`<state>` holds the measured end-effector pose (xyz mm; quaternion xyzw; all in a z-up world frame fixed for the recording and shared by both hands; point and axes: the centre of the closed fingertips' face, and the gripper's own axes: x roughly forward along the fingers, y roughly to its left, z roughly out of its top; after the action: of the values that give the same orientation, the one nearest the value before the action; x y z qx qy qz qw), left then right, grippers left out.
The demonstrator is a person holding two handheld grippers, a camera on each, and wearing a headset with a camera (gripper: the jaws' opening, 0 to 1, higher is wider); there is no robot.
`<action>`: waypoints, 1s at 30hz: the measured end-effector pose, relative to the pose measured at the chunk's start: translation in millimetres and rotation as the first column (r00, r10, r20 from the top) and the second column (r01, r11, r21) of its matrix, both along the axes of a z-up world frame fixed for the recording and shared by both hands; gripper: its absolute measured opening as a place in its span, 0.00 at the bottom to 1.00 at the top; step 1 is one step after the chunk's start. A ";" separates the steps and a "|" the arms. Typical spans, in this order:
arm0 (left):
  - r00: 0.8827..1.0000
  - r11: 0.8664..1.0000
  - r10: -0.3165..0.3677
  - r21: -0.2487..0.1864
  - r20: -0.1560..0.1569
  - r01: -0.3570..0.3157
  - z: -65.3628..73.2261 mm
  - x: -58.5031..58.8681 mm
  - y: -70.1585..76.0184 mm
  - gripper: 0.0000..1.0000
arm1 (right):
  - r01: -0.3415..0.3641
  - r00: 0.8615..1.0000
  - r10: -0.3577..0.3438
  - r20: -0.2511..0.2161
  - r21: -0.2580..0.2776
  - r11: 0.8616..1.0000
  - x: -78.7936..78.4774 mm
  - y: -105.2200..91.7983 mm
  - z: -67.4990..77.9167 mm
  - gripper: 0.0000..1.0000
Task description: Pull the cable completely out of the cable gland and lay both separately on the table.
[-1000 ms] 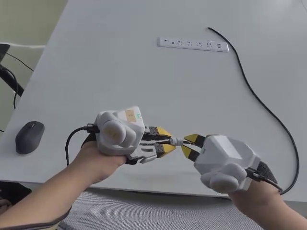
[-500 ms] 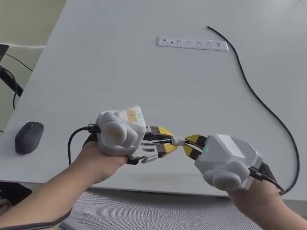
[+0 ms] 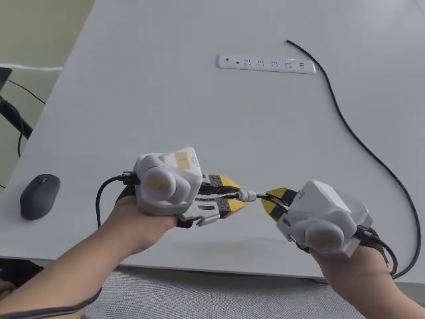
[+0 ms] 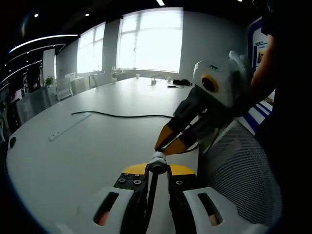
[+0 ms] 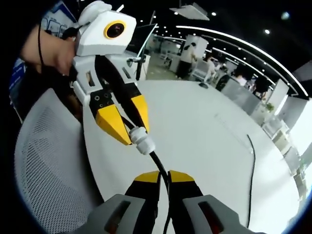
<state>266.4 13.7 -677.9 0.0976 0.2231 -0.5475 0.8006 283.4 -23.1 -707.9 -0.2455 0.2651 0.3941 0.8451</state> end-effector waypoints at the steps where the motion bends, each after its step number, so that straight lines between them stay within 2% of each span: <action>1: 1.000 1.000 0.000 -0.001 0.000 0.000 0.0 0.3 0.0 0.15 | 0.021 1.000 -0.020 -0.018 0.020 1.000 0.9 -1.2 -1.2 0.00; 2: 1.000 1.000 0.000 -0.001 0.000 0.000 -0.1 0.6 0.1 0.15 | 0.027 0.999 -0.027 -0.024 0.025 0.999 1.4 -1.8 -1.8 0.00; 5: 1.000 1.000 0.001 -0.003 -0.001 -0.001 -0.1 1.8 0.7 0.15 | 0.102 0.992 -0.096 -0.081 0.069 0.992 4.9 -7.1 -6.4 0.01; 8: 1.000 1.000 0.004 -0.007 0.002 -0.004 1.6 3.7 1.5 0.15 | 0.161 0.980 -0.147 -0.133 0.109 0.981 7.2 -11.4 -9.9 0.01; 10: 1.000 1.000 0.008 -0.012 0.002 -0.008 2.7 4.5 2.1 0.15 | 0.207 0.968 -0.182 -0.173 0.138 0.968 7.8 -13.9 -12.4 0.01; 20: 1.000 1.000 0.014 -0.021 -0.001 -0.014 3.2 3.2 2.8 0.15 | 0.326 0.924 -0.273 -0.269 0.179 0.928 5.3 -29.9 -27.7 0.01; 24: 1.000 1.000 0.013 -0.022 0.001 -0.013 3.4 1.8 2.2 0.15 | 0.381 0.898 -0.312 -0.311 0.192 0.904 5.5 -37.5 -34.4 0.01; 25: 1.000 1.000 0.013 -0.022 0.001 -0.013 3.3 1.6 2.1 0.15 | 0.405 0.884 -0.327 -0.333 0.200 0.892 5.1 -39.2 -36.5 0.01; 28: 1.000 1.000 0.011 -0.023 0.005 -0.011 3.7 1.4 1.4 0.15 | 0.441 0.862 -0.350 -0.367 0.202 0.875 4.0 -42.7 -40.6 0.01; 29: 1.000 1.000 0.012 -0.023 0.005 -0.012 3.8 1.4 1.3 0.15 | 0.442 0.862 -0.351 -0.366 0.202 0.874 4.5 -43.6 -41.7 0.01; 30: 1.000 1.000 0.011 -0.025 0.006 -0.011 4.1 1.4 0.9 0.15 | 0.468 0.845 -0.365 -0.391 0.213 0.858 3.8 -44.3 -43.2 0.01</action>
<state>267.8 14.5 -673.9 0.0878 0.2144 -0.5456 0.8054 287.2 -67.4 -751.1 0.0208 0.3899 0.2702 0.8800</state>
